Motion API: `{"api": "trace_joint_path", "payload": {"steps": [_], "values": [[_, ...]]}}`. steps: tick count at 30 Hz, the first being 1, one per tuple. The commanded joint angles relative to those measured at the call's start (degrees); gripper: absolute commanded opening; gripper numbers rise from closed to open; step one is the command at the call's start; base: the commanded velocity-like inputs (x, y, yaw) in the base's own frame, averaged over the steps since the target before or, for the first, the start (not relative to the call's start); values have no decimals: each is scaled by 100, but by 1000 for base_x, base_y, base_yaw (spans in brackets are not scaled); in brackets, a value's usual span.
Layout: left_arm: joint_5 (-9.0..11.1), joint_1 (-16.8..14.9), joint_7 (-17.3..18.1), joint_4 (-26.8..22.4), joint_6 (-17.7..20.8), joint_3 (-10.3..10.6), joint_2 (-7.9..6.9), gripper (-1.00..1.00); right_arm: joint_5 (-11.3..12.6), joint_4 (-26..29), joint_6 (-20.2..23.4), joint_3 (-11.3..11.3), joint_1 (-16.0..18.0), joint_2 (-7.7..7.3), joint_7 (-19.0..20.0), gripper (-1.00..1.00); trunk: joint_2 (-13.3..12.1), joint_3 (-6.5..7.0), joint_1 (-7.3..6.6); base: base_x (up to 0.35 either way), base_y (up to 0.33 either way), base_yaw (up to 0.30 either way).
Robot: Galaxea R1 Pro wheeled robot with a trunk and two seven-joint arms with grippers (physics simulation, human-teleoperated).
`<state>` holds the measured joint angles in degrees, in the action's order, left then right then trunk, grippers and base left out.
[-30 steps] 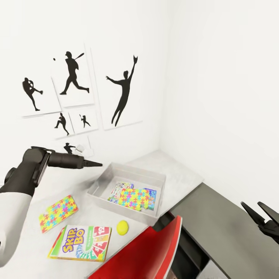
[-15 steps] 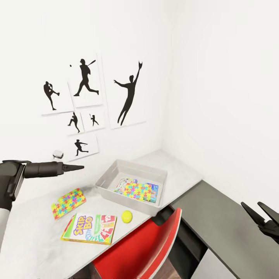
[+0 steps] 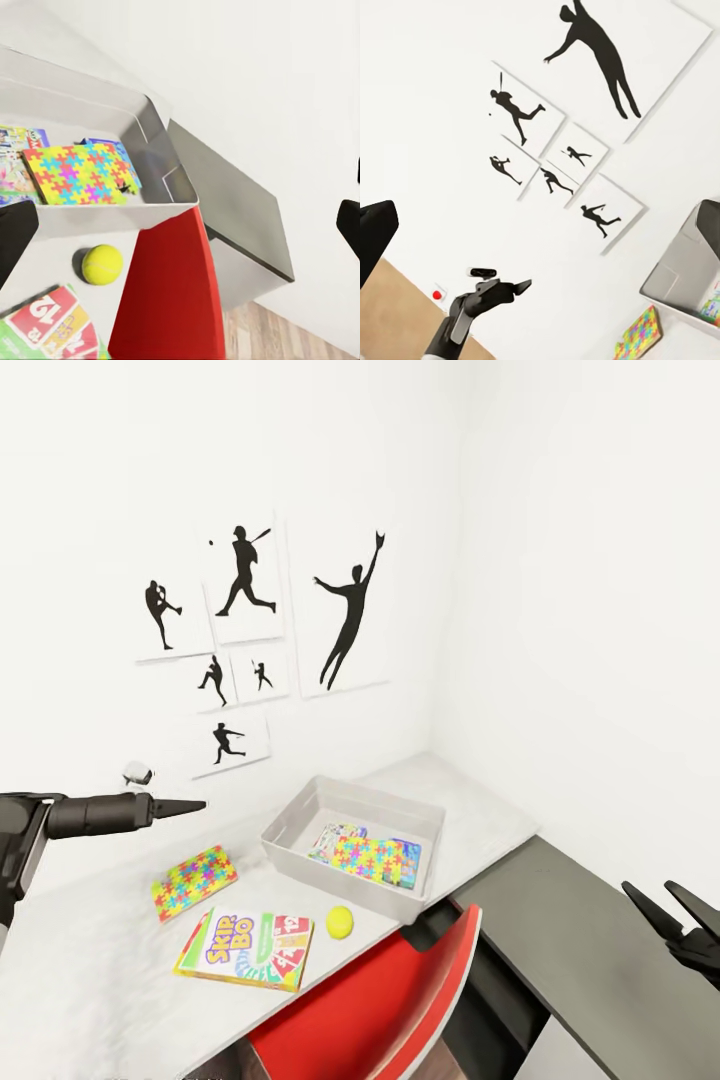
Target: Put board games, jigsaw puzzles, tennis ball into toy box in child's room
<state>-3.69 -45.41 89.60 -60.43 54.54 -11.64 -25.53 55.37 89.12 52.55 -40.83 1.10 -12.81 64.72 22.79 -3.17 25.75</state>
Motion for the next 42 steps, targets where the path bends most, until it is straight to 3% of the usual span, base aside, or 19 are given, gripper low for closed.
{"api": "trace_joint_path", "payload": {"steps": [1, 8, 12, 16, 24, 28, 33, 42], "values": [[-35, 17, 40, -1, 45, -6, -17, 100, 9, 0, 27, -4, 5, -1, 6, 100, 12, -4, 4, -44, 0, 128], [186, 317, 40, 19, -63, -103, -169, 100, 9, 3, 27, -4, 5, 0, 5, 100, 12, 58, 4, -78, 0, 147], [467, 672, 40, 34, -267, -338, -221, 100, 9, 11, 23, 5, 5, -1, 5, 100, 12, 92, 4, -40, 0, 176], [587, 1021, 40, 52, -437, -621, -231, 100, 9, 17, 20, 16, 5, 3, 5, 100, 12, 124, 4, -13, 0, 186], [648, 1600, 40, 64, -742, -1168, -201, 100, 5, 24, 19, 42, 5, 6, 2, 100, 12, 188, 4, -3, 0, 191], [650, 1731, 40, 121, -805, -1319, -175, 100, -103, 30, 13, 83, 5, 7, -2, 100, 12, 219, 4, -1, 0, 195], [655, 1784, 40, 313, -832, -1389, -166, 100, -472, 40, -82, 254, 5, 9, 2, 100, 12, 256, 4, -5, 0, 201], [644, 1791, 40, 367, -841, -1409, -163, 100, -640, 48, -331, 549, 5, 9, -3, 100, 12, 321, 4, -125, 58, 207]]}}
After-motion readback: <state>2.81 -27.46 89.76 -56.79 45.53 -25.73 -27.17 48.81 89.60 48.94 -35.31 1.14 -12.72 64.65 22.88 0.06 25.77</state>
